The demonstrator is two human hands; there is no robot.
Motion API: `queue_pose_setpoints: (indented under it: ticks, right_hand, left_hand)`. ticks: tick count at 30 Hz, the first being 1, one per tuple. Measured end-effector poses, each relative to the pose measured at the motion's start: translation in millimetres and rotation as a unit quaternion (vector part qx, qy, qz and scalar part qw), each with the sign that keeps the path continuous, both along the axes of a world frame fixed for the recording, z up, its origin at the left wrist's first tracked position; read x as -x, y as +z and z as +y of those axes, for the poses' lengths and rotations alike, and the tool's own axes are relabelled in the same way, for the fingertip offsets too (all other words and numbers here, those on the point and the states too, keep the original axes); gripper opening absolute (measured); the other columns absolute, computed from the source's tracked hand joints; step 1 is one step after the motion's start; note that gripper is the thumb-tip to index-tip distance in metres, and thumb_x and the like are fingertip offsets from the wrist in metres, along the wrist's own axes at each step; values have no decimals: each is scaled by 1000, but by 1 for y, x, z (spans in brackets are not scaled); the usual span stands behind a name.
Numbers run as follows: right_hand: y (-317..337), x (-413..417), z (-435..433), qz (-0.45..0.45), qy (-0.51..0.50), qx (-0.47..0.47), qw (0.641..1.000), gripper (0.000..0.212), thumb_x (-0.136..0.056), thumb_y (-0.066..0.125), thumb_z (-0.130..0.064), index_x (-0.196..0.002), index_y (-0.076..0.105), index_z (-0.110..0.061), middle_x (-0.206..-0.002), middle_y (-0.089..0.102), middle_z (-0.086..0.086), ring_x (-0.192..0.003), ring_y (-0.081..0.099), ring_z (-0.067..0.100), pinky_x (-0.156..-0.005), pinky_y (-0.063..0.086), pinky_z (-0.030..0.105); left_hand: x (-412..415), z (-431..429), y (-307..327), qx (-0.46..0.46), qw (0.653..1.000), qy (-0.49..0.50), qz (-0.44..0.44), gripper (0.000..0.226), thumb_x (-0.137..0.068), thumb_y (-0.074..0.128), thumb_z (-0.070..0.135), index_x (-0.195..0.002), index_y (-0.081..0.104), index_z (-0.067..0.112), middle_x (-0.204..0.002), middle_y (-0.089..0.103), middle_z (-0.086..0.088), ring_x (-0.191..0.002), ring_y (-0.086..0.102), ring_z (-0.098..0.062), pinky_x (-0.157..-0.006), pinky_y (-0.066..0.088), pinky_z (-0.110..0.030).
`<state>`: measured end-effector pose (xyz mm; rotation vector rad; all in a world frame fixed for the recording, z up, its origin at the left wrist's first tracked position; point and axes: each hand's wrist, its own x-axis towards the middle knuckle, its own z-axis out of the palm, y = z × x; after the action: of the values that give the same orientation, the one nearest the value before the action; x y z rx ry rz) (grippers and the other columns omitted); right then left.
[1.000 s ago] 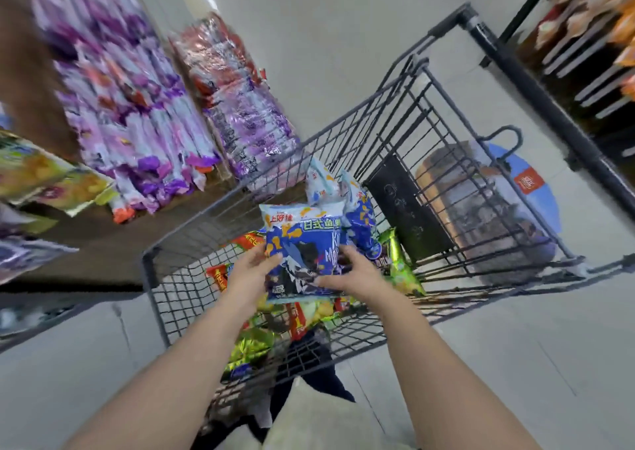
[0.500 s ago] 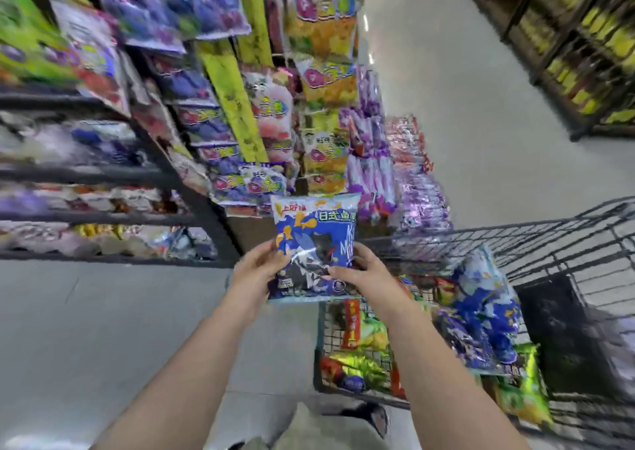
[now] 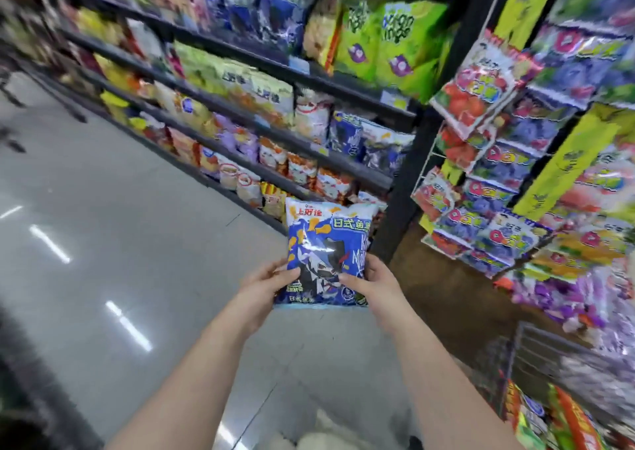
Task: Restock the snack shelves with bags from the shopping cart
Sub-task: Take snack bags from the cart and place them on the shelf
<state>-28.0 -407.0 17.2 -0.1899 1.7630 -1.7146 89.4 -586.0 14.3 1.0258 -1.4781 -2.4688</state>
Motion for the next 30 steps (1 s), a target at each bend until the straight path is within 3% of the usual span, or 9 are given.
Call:
queue_pose_setpoints:
  ticks: [5,10,13,17,20,25,30]
  right_hand:
    - [1,-17,-105,-9,83,-6,996,52,-75,81,-9,-121,60,-20,-114,71,-2,-107,66,18,-97,51,44]
    - [14,-21,-195,11,133,4,991,45,-80,76,-7,-120,59,-16,-112,71,-1,-98,69,11,-81,55,27]
    - [21,-9,-250,20,168,25,985,48,-81,75,-7,-125,57,-13,-114,71,-2,-105,67,14,-90,55,35]
    - [38,20,-327,46,189,69,978,45,-82,72,0,-122,60,-14,-114,71,-2,-106,67,16,-86,55,28]
    - [55,49,-396,45,179,107,977,42,-82,70,3,-119,60,-14,-112,72,2,-107,67,20,-93,54,39]
    - [106,111,-519,78,162,132,975,47,-82,75,-9,-125,55,-11,-123,65,3,-118,61,19,-101,49,47]
    - [175,174,-638,135,163,170,962,45,-81,76,-9,-122,57,-11,-125,62,4,-119,58,19,-104,46,40]
  left_hand:
    - [-46,-79,1,31,995,92,4,46,-84,71,11,-128,59,9,-116,70,-12,-92,72,-24,-74,58,-34]
    - [-64,-142,11,45,982,181,2,38,-88,68,9,-125,58,10,-103,73,-3,-78,73,-16,-60,56,-26]
    - [-59,-188,21,71,974,215,2,37,-89,68,11,-124,58,13,-103,73,-1,-78,72,-14,-61,55,-26]
    - [-32,-264,44,126,962,240,15,30,-90,67,10,-118,60,18,-96,73,2,-73,71,-13,-67,55,-29]
    - [-3,-327,67,152,954,257,31,25,-90,67,11,-111,61,23,-92,73,4,-70,71,-11,-56,53,-24]
    - [57,-440,117,158,942,293,54,34,-89,69,17,-122,60,20,-98,74,6,-77,71,-14,-62,52,-27]
    - [116,-556,181,179,930,306,93,37,-89,69,19,-124,58,18,-103,74,6,-80,72,-13,-63,52,-28]
